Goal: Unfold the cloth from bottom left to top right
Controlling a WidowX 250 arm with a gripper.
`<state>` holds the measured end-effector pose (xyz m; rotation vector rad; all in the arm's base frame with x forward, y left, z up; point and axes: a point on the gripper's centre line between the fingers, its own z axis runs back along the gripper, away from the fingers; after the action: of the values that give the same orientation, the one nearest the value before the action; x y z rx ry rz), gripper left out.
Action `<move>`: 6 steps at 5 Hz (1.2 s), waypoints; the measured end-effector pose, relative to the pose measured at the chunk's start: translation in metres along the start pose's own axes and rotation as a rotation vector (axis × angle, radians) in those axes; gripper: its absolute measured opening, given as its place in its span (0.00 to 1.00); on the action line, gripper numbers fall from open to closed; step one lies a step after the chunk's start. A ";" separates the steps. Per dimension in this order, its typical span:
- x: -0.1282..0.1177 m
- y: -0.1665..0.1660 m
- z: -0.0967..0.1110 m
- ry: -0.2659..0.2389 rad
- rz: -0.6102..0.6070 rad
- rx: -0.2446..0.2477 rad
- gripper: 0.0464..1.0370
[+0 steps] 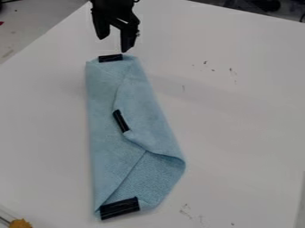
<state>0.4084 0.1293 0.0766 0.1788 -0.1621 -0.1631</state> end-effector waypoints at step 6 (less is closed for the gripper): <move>-0.091 -0.091 -0.013 0.055 0.389 -0.015 0.96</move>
<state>0.3083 0.0590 0.0337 0.1337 -0.1380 0.2278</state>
